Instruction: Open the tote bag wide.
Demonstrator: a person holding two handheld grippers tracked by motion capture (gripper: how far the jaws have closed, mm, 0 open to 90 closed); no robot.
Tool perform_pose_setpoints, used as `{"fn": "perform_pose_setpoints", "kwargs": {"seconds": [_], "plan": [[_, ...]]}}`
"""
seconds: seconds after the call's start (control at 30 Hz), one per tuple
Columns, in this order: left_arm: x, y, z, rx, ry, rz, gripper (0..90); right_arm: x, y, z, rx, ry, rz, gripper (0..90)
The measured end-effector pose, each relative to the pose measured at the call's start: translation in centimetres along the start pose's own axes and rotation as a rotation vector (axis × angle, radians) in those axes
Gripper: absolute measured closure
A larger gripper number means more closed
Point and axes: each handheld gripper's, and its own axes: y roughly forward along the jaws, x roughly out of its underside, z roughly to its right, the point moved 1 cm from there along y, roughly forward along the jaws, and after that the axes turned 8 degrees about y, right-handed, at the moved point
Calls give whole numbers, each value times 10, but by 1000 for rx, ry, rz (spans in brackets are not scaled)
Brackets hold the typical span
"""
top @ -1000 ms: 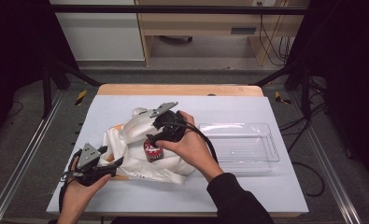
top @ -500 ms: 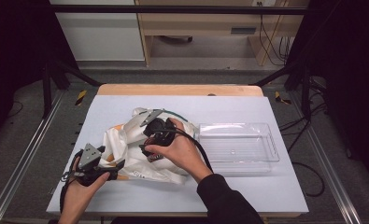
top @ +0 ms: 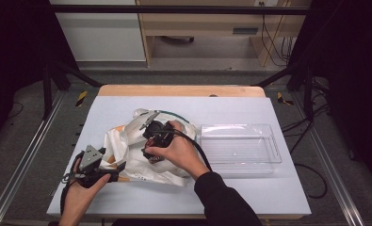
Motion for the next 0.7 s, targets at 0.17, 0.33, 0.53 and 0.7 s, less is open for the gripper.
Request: {"fn": "perform_pose_setpoints", "kwargs": {"seconds": [0.17,0.33,0.53,0.7], "plan": [[0,0,0,-1,3,-4,71,4,3,1,-6,-4,-22,139],[0,1,1,2,11,-9,69,8,6,0,-8,-20,-42,143],[1,1,2,2,13,-10,67,10,10,0,-16,-33,-64,153],[1,2,1,3,13,-16,66,11,13,1,-24,-40,-91,150]]}}
